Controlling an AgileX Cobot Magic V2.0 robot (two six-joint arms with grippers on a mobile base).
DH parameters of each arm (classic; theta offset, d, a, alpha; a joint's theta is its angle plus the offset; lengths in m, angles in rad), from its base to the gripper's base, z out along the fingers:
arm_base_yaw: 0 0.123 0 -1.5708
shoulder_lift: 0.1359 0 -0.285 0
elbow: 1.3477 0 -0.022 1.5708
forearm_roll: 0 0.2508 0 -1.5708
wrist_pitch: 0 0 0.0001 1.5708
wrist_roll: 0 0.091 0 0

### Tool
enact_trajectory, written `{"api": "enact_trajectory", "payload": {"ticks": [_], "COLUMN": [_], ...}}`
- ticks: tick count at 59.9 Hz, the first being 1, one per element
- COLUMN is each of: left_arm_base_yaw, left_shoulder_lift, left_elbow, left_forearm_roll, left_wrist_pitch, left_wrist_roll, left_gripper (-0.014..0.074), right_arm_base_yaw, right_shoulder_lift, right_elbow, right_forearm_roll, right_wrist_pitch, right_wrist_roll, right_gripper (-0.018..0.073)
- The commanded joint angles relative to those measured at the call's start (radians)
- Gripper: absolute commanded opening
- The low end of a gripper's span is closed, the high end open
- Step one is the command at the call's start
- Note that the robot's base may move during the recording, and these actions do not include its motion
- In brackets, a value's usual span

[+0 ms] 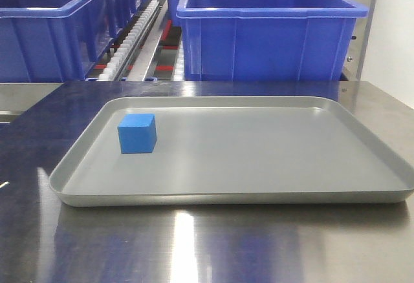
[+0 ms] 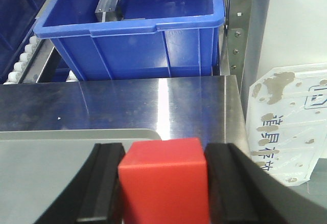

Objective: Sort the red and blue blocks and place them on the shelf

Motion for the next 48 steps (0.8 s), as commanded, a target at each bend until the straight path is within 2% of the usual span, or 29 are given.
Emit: {"api": "enact_trajectory", "payload": {"ticks": [1,7,11,25,29,37,45,48], "left_arm_base_yaw": [-0.008,-0.008,-0.008,-0.008,-0.008,-0.008,-0.008,-0.008], "left_shoulder_lift": [0.0,0.0,0.0,0.074,0.11,0.204,0.309,0.347], "left_elbow": [-0.037,-0.037,-0.037,-0.039,-0.041,-0.064,-0.11,-0.135], "left_forearm_roll": [-0.039,-0.057,-0.06,-0.08,-0.134,-0.296,-0.43,-0.454], "left_wrist_pitch": [-0.046,-0.028,-0.024,0.005,0.047,0.099,0.121,0.136], "left_wrist_roll": [-0.002,-0.002,-0.002,-0.002,-0.008,-0.001,0.074,0.091], "left_gripper": [0.0125,0.0137,0.0175,0.0407,0.0414,0.0413,0.0413,0.0413], "right_arm_base_yaw": [-0.007,-0.007,-0.007,-0.007,-0.007,-0.007,-0.007,-0.007], "right_shoulder_lift": [-0.007,-0.007,-0.007,-0.007,-0.007,-0.007,-0.007,-0.007], "right_elbow": [-0.029,-0.029,-0.029,-0.029,-0.029,-0.029,-0.029,-0.029], "right_forearm_roll": [0.002,0.002,0.002,0.002,0.002,0.002,0.002,0.002], "right_wrist_pitch": [-0.081,-0.081,-0.081,-0.081,-0.081,-0.08,-0.079,-0.079], "right_wrist_roll": [-0.006,-0.006,-0.006,-0.006,-0.006,-0.006,-0.006,-0.006], "right_gripper": [0.0057,0.0057,0.0057,0.0057,0.0057,0.0057,0.0057,0.0057]}}
